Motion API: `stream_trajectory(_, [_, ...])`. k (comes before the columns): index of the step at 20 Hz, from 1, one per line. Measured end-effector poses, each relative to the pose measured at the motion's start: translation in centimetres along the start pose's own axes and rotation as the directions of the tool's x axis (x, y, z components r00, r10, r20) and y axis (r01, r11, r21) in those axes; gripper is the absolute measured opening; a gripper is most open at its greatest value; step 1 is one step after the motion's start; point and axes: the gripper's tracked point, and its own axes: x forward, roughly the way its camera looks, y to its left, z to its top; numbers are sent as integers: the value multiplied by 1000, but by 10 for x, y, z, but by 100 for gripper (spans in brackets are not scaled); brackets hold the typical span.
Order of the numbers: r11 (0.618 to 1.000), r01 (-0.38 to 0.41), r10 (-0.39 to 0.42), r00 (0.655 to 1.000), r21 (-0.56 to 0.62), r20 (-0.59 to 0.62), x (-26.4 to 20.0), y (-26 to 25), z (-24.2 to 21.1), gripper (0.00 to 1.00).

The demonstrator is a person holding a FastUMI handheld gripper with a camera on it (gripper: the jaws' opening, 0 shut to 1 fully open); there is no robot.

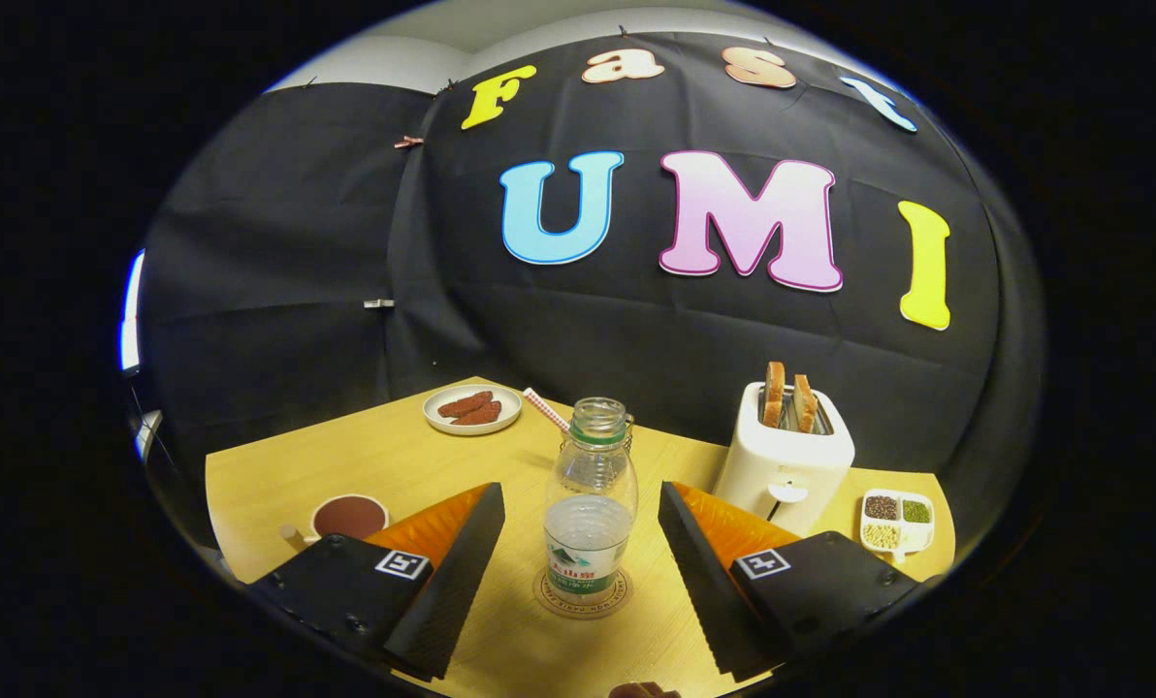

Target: Take the bottle from table, then pour the juice into the cup, finally place the bottle on the coaster

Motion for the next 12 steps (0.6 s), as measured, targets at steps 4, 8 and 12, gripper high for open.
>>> stream_trajectory(4, [996, 88, -87, 995, -18, 44, -40, -25, 29, 98])
stream_trajectory(8, [972, 236, -234, 968, -13, 89, -94, -51, 61, 98])
stream_trajectory(12, [932, 361, -355, 927, -24, 121, -156, -61, 89, 98])
